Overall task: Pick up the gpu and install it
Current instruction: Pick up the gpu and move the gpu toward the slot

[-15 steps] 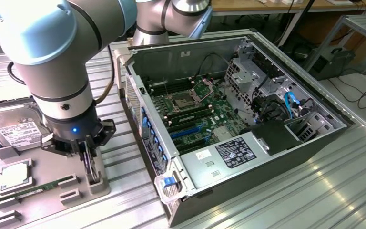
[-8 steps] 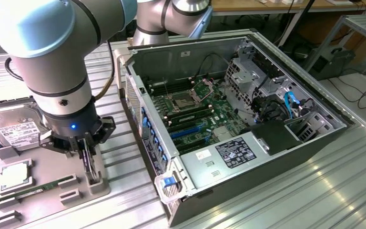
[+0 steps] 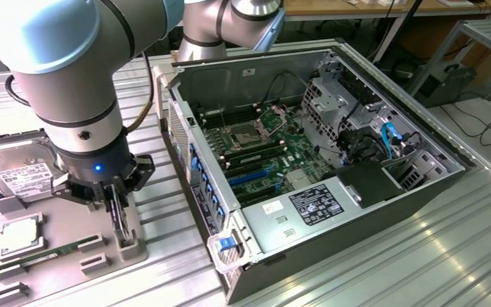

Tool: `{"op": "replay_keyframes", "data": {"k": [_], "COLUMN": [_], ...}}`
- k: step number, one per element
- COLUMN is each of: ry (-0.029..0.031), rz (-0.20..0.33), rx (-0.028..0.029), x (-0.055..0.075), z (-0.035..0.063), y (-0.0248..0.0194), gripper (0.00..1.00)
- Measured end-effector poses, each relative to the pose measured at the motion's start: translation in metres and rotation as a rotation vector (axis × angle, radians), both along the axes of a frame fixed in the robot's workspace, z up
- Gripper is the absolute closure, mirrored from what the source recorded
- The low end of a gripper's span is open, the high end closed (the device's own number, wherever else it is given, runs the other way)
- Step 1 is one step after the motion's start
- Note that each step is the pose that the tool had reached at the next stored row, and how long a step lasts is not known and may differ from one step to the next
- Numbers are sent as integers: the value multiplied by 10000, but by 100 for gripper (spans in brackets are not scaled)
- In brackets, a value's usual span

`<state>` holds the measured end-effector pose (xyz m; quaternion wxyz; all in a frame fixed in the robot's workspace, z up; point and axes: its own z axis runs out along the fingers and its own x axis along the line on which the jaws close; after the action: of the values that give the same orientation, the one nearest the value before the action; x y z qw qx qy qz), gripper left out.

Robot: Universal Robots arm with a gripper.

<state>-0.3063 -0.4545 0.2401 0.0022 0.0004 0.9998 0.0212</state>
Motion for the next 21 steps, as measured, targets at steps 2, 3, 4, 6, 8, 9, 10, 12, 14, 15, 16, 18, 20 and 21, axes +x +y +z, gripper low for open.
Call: {"op": "replay_keyframes", "data": {"k": [2,3,4,6,8,9,10,12,14,15,16,18,20,21], "ry": [0,0,0,1,0,1,1,1,2,1,0,1,1,1], "rz": [0,0,0,0,0,0,0,1,0,0,0,0,0,0], "rx": [0,0,0,-1,0,0,0,0,-2,-1,0,-1,-1,-1], "x": [0,0,0,0,0,0,0,0,0,0,0,0,0,0], "z": [5,7,9,15,19,22,24,28,36,39,42,50,65,70], "y": [0,0,0,0,0,0,-1,-3,-3,-3,-3,-4,-4,-3], "gripper": [72,72,72,72,72,72,72,72,72,72,72,72,72,72]}}
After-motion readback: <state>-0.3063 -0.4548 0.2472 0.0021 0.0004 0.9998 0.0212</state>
